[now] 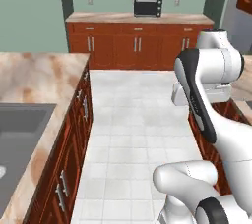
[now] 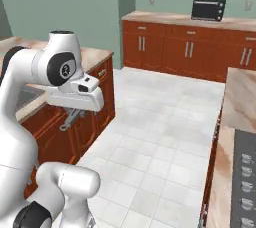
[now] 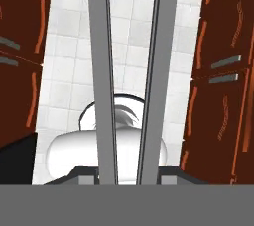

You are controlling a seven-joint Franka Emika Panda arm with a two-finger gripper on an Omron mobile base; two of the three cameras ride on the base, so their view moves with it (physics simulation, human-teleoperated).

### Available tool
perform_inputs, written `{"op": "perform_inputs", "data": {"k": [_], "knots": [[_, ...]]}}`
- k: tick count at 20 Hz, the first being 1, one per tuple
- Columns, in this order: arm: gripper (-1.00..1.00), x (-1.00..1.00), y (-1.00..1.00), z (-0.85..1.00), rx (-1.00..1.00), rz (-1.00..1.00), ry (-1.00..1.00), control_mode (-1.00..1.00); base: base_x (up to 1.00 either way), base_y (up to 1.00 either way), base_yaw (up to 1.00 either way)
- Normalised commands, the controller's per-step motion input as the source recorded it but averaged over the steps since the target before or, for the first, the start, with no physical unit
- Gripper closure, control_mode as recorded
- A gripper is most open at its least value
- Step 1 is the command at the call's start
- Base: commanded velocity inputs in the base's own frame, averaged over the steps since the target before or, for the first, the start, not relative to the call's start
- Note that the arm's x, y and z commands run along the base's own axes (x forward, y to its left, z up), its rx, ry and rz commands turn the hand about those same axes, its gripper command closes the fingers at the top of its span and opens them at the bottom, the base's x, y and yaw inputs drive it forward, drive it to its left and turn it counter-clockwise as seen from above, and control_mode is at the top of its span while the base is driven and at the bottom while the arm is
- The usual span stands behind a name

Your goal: Pick up the tongs from the counter and place them near the plate next to the oven.

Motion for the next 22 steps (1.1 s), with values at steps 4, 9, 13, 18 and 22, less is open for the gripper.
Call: {"op": "perform_inputs", "data": {"k": [4, 9, 13, 18, 22], "knots": [[1.0, 0.0, 0.0, 0.0, 0.0, 0.0, 0.0, 1.0, 0.0, 0.14, 0.8], [1.0, 0.0, 0.0, 0.0, 0.0, 0.0, 0.0, 1.0, 0.0, 0.04, 0.76], [1.0, 0.0, 0.0, 0.0, 0.0, 0.0, 0.0, 1.0, 0.0, 0.0, 1.0], [1.0, 0.0, 0.0, 0.0, 0.0, 0.0, 0.0, 1.0, 0.0, 0.1, 1.0], [1.0, 0.0, 0.0, 0.0, 0.0, 0.0, 0.0, 1.0, 0.0, 0.26, 1.0]]}}
